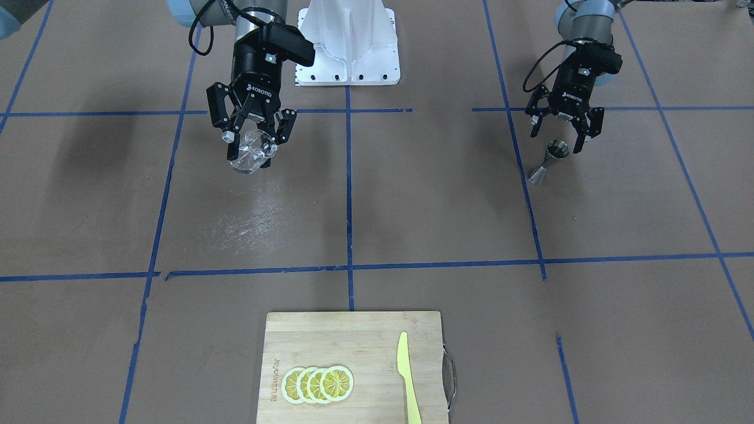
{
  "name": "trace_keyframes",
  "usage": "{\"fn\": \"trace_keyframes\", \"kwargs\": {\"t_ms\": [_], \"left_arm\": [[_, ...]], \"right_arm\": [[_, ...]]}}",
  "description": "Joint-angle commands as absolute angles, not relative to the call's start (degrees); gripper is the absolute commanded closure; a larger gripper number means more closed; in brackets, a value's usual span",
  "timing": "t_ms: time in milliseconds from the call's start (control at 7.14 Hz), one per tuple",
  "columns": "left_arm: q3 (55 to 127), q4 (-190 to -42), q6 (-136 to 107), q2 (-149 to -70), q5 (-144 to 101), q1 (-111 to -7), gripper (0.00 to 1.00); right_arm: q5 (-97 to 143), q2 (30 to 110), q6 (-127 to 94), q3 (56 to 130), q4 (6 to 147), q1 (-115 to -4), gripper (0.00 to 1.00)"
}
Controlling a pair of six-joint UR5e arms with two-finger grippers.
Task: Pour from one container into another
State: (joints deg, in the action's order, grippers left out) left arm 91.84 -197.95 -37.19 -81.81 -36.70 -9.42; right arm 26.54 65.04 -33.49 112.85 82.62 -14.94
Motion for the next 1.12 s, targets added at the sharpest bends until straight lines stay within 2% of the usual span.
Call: {"fn": "trace_keyframes", "kwargs": {"t_ms": [0, 420, 841, 981], "left_arm": [[92.37, -198.37, -33.86, -81.48, -46.61, -16.13, 0.01], [91.68, -196.62, -31.64, -79.54, -70.76, -32.11, 0.01], [91.76, -179.64, -19.31, -80.68, -95.65, -52.67, 0.0], [91.41, -174.6, -17.6, -81.81, -95.8, -54.73, 0.0]], "right_arm": [[26.54, 65.13, -33.49, 112.85, 82.62, -14.85, 1.0], [26.54, 65.13, -33.57, 112.85, 82.62, -14.85, 1.0], [26.54, 65.21, -34.01, 112.85, 82.62, -14.85, 1.0], [26.46, 65.3, -34.01, 112.85, 82.62, -14.85, 1.0]]}}
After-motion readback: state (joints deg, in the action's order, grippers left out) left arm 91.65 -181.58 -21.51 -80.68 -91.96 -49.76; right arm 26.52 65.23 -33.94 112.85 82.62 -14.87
